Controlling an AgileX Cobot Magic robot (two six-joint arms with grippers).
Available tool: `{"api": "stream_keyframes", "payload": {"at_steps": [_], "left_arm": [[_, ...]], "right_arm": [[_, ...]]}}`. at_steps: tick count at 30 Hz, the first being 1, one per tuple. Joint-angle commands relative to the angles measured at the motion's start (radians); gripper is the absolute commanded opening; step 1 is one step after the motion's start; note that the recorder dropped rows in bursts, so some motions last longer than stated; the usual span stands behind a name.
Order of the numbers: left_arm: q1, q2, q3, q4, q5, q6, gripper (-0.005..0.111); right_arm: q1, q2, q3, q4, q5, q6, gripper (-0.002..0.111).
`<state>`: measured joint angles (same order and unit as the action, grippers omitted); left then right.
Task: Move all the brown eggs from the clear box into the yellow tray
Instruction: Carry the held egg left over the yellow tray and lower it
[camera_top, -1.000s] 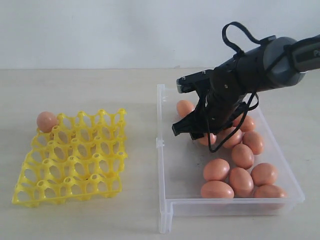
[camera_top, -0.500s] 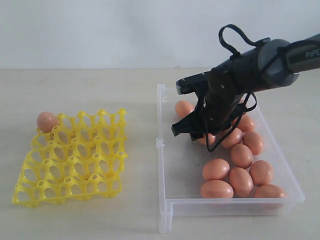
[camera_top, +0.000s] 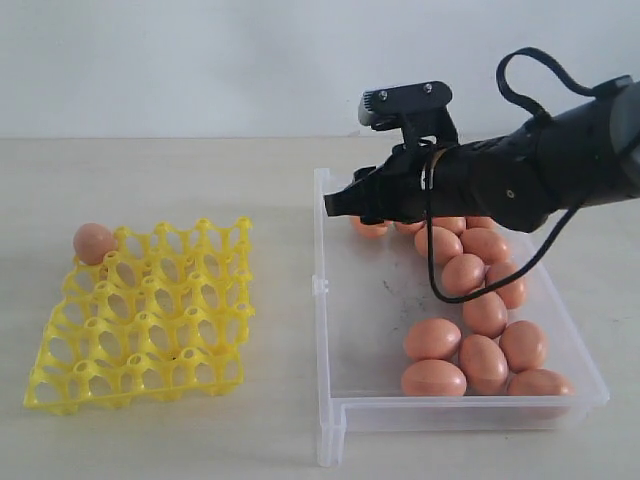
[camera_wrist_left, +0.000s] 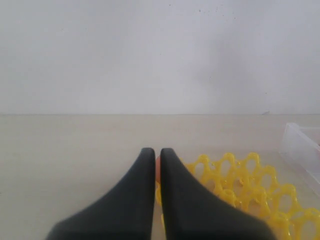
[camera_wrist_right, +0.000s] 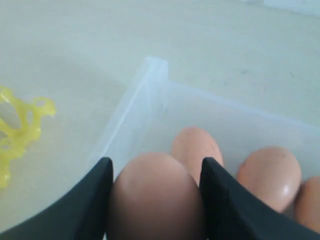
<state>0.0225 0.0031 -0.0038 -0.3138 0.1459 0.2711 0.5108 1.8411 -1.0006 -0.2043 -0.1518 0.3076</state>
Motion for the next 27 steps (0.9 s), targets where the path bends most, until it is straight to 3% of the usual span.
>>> {"api": "stream_keyframes", "payload": {"at_steps": [1, 14, 27], "left_arm": [[0.002, -0.003, 0.004, -0.005, -0.014, 0.000, 0.004], [0.002, -0.003, 0.004, -0.005, -0.014, 0.000, 0.004], [0.002, -0.003, 0.004, -0.005, -0.014, 0.000, 0.004]], "right_arm": [[-0.002, -0.043, 0.055, -0.010, -0.176, 0.005, 0.000], [0.133, -0.044, 0.065, -0.092, -0.508, -0.025, 0.000], [0.147, 0.039, 0.011, -0.142, -0.582, -0.069, 0.000]]}}
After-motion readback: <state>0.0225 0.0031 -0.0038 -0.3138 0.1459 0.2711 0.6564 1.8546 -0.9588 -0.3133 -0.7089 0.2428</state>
